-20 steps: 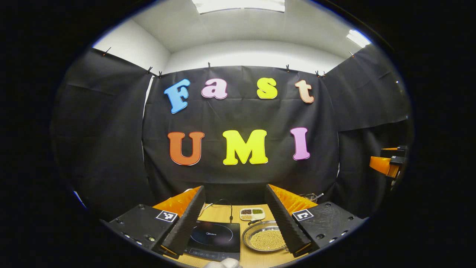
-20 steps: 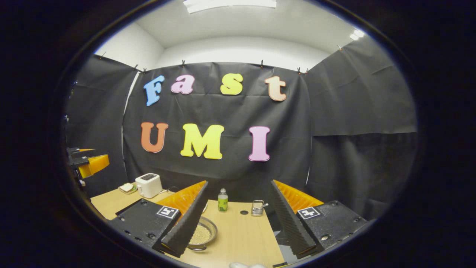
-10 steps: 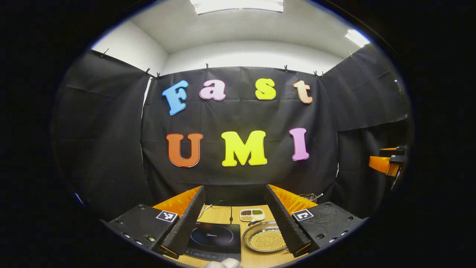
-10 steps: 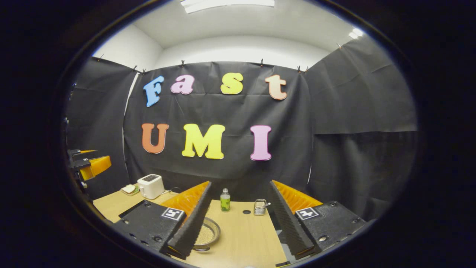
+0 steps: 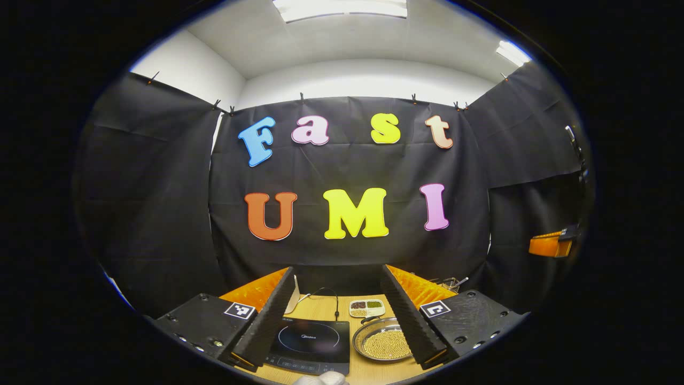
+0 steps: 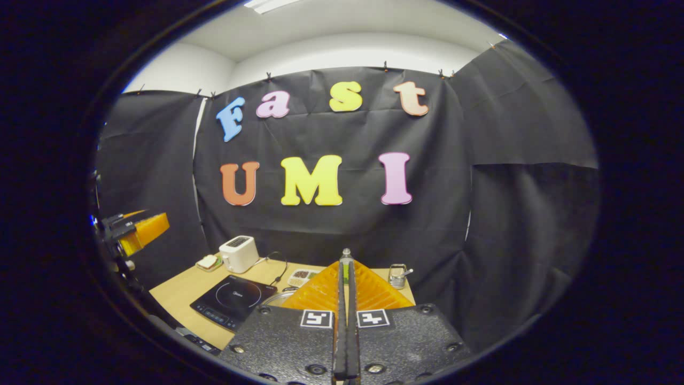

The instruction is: First push the handle of the pot to place it horizontally, then grasp the pot with both hands and set it on the induction cooktop.

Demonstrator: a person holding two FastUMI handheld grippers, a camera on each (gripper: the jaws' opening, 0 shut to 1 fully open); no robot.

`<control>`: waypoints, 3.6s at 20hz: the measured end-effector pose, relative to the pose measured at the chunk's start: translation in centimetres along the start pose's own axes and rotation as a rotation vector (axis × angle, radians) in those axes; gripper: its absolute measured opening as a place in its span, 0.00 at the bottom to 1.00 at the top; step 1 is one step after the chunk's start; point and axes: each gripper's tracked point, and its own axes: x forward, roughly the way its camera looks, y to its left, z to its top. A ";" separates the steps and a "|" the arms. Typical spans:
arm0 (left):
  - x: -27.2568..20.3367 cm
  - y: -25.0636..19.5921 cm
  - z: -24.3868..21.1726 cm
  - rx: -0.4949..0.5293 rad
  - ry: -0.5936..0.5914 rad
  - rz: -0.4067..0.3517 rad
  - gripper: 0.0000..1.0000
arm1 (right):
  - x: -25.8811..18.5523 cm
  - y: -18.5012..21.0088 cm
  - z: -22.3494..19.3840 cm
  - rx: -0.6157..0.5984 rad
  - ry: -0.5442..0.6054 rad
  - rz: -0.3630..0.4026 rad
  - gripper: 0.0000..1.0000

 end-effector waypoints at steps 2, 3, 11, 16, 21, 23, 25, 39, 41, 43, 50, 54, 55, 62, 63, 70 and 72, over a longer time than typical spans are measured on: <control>-0.2 -0.1 -0.3 -0.009 -0.002 0.002 0.96 | 1.1 0.8 -3.1 -0.027 0.053 0.030 0.04; -0.5 -0.1 -0.6 -0.008 0.003 0.005 0.96 | 1.6 1.1 -5.0 -0.035 0.091 0.047 0.04; -1.8 -0.8 -1.7 0.053 0.037 0.050 0.96 | 5.7 6.2 -24.7 -0.095 0.396 0.229 0.04; -2.0 -0.9 -1.7 0.056 0.056 0.102 0.96 | 8.0 10.4 -31.8 -0.098 0.511 0.334 0.04; -1.9 -0.4 -2.2 0.079 0.078 0.155 0.96 | 10.6 15.3 -35.0 -0.119 0.568 0.433 0.04; -2.1 -0.1 -2.4 0.090 0.093 0.176 0.96 | 11.8 16.0 -36.2 -0.122 0.598 0.441 0.01; -2.1 0.3 -2.7 0.095 0.102 0.196 0.96 | 12.2 15.7 -37.2 -0.111 0.629 0.430 0.01; -0.8 0.5 -3.1 0.097 0.091 0.200 0.96 | 13.4 7.8 -37.0 -0.078 0.639 0.319 0.01; -0.6 -0.1 -3.2 0.096 0.093 0.196 0.96 | 14.1 6.6 -36.7 -0.082 0.631 0.302 0.00; -0.5 -0.3 -3.1 0.100 0.090 0.195 0.96 | 14.7 5.5 -36.6 -0.088 0.627 0.286 0.04; 0.0 -1.2 -3.5 0.091 0.102 0.215 0.96 | 17.3 2.4 -35.5 -0.101 0.610 0.260 0.04; 0.4 -1.9 -4.0 0.085 0.107 0.236 0.96 | 18.7 0.9 -35.5 -0.136 0.619 0.267 0.04; 0.5 -2.1 -4.1 0.083 0.109 0.241 0.96 | 19.1 0.6 -35.4 -0.147 0.620 0.274 0.04; 1.0 -3.0 -5.2 0.071 0.125 0.309 0.96 | 21.4 -2.3 -34.8 -0.162 0.634 0.303 0.03; 0.9 -3.2 -5.2 0.067 0.129 0.317 0.96 | 21.7 -2.6 -34.7 -0.168 0.637 0.310 0.04; 1.2 -4.6 -5.7 0.076 0.142 0.354 0.96 | 22.7 -4.1 -34.1 -0.189 0.637 0.347 0.04; 1.5 -4.9 -6.2 0.071 0.150 0.345 0.96 | 22.3 -4.3 -33.7 -0.188 0.626 0.345 0.04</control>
